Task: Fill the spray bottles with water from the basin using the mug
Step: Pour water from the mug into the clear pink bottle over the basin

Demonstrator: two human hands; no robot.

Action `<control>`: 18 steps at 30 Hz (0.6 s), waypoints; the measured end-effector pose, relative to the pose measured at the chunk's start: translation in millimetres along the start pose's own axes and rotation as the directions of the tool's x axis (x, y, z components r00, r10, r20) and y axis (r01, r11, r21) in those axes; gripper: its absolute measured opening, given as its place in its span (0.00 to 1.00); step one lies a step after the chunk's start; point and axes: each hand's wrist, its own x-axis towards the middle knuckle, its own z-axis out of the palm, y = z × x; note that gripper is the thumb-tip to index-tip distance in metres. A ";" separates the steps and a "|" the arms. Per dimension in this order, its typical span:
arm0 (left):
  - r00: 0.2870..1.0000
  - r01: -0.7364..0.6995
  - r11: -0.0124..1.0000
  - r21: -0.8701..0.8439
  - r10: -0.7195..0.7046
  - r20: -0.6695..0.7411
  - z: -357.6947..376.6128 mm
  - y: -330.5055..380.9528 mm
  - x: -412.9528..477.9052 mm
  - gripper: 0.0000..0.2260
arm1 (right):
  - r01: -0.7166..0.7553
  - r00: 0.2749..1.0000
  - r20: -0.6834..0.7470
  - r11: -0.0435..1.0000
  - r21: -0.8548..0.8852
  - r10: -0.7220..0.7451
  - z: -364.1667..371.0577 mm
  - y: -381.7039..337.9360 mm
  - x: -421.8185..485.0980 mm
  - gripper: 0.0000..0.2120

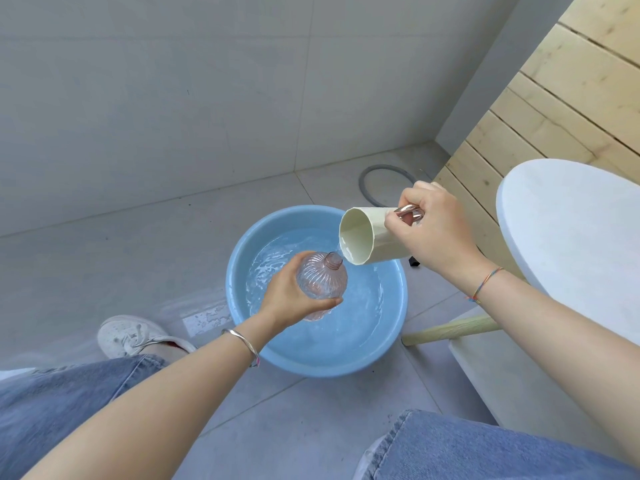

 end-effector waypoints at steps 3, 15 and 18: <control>1.000 0.000 1.000 0.000 0.000 -0.001 1.0 -0.4 -0.1 0.38 | 0.020 1.000 0.001 1.000 -0.006 -0.020 -0.1 -1.0 0.4 0.13; 1.000 -0.005 1.000 -0.002 0.005 0.001 1.3 -2.0 0.5 0.40 | 0.080 0.997 -0.001 0.997 -0.020 -0.080 0.0 -3.1 0.8 0.12; 1.000 -0.005 1.000 -0.011 0.005 -0.003 1.8 -2.8 0.6 0.40 | 0.090 0.996 0.004 0.995 -0.028 -0.090 1.2 -4.8 1.0 0.12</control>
